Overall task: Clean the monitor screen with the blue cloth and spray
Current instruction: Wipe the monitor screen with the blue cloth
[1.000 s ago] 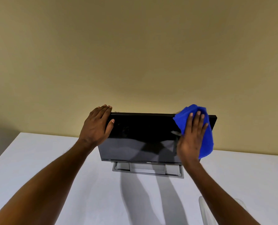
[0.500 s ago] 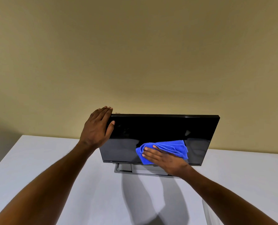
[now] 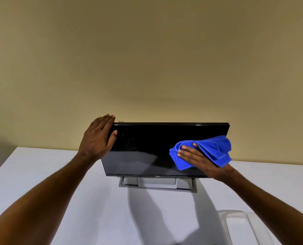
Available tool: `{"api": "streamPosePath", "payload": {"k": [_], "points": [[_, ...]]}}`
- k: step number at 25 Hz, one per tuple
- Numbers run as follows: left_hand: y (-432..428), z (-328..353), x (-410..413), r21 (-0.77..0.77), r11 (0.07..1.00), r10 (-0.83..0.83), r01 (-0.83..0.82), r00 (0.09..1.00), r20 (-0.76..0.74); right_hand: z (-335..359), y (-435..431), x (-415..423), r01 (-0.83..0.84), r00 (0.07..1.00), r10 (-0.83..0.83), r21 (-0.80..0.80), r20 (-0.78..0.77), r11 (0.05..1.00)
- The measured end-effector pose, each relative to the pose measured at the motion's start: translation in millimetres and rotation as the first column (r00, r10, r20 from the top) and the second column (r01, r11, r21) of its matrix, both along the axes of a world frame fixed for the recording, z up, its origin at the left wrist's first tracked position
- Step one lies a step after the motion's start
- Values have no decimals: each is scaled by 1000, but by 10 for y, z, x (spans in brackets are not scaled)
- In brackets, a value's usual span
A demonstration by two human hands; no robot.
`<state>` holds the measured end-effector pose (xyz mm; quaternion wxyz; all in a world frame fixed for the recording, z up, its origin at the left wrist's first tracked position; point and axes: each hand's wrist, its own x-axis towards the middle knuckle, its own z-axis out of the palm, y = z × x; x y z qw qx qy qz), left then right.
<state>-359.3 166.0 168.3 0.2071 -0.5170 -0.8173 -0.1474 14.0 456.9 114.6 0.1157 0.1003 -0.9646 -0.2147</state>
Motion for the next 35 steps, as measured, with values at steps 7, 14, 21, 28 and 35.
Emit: {"api": "streamPosePath", "payload": {"k": [7, 14, 21, 28, 35], "points": [[2, 19, 30, -1, 1000, 5, -5, 1000, 7, 328, 177, 94, 225, 938, -251, -134, -238, 965], [12, 23, 50, 16, 1000, 11, -11, 1000, 23, -527, 67, 348, 297, 937, -320, -161, -144, 941], [14, 12, 67, 28, 1000, 12, -13, 999, 35, -1085, -299, 366, 130, 991, -125, -154, 43, 980], [33, 37, 73, 8, 1000, 19, -19, 998, 56, -545, -666, -778, -34, 997, 17, -218, -78, 975], [53, 108, 98, -53, 998, 24, -20, 996, 83, -93, -863, -1303, 286, 796, -461, -428, -392, 857]]}}
